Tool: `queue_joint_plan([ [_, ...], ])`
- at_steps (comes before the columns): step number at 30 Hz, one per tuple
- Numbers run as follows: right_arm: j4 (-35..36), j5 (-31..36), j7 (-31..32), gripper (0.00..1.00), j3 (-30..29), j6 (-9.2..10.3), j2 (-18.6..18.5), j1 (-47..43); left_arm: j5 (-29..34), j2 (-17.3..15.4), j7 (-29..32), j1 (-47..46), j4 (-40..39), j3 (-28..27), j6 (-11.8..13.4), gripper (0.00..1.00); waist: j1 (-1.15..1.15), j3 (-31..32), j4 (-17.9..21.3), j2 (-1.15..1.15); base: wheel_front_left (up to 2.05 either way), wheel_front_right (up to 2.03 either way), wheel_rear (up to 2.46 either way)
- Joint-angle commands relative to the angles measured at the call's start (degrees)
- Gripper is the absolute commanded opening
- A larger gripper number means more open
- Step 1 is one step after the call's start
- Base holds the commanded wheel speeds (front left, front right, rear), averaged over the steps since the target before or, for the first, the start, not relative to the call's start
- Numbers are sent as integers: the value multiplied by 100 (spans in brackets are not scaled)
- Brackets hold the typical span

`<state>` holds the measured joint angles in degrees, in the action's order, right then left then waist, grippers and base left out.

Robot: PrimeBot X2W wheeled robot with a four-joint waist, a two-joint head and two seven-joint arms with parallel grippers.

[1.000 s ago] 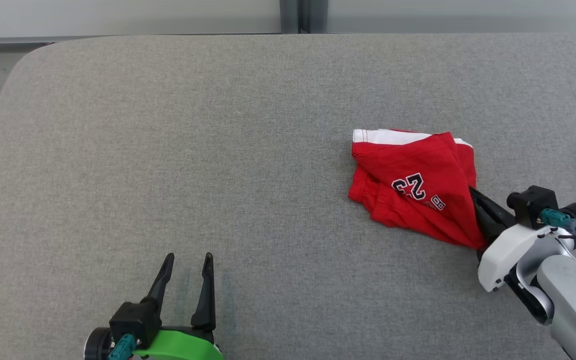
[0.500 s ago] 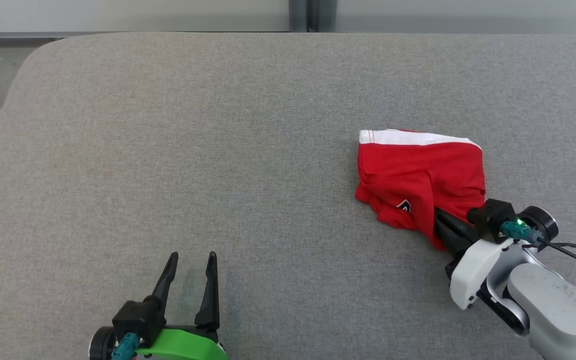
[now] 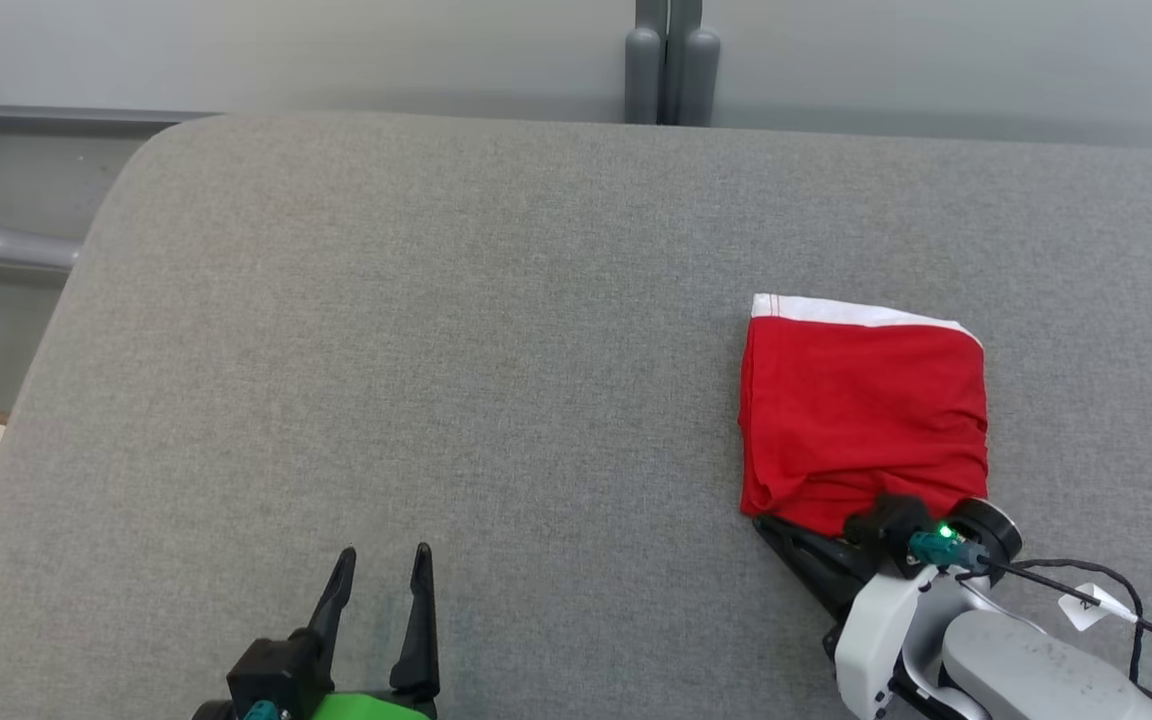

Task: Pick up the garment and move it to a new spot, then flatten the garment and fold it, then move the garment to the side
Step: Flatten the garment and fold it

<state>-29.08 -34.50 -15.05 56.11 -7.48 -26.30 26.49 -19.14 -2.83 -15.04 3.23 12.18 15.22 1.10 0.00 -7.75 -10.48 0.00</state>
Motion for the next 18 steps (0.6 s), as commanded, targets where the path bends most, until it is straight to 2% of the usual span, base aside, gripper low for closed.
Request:
queue_joint_plan([
  [1,63,-43,-15,0,5,-3,-3,-110,-70,-14,-17,121,24,-34,41,100,0,250,-6,0,0,0,0],
  [3,224,-81,-15,0,-103,-3,-4,-204,-50,-14,-17,218,27,-93,53,100,0,403,58,0,0,0,0],
  [7,637,-37,-15,0,-737,-3,-97,-605,81,-14,-17,445,31,-271,30,100,0,724,225,0,0,0,0],
  [12,1214,281,-15,0,-2199,-3,-120,-1447,277,-14,-17,610,-31,-663,-8,100,0,949,435,0,0,0,0],
  [13,1327,406,-15,22,-2604,-2,-91,-1656,334,-14,-17,643,-29,-747,-34,100,0,983,476,0,0,0,0],
  [14,1400,557,-15,37,-2924,-2,-76,-1825,378,-14,-17,660,-24,-804,-58,100,0,1009,503,0,0,0,0],
  [15,1534,759,-15,57,-3313,-3,-22,-2028,416,-14,-17,677,-15,-875,-71,100,0,1042,532,0,0,0,0],
  [16,1634,883,-15,96,-3648,-3,73,-2185,442,-14,-17,692,6,-927,-101,100,0,1068,554,0,0,0,0],
  [17,1718,1030,-15,100,-4043,-3,184,-2414,501,-14,-17,704,33,-983,-137,100,0,1091,571,0,0,0,0],
  [18,1780,1191,-15,100,-4326,-3,244,-2589,538,-14,-17,706,44,-1027,-170,100,0,1109,579,0,0,0,0],
])
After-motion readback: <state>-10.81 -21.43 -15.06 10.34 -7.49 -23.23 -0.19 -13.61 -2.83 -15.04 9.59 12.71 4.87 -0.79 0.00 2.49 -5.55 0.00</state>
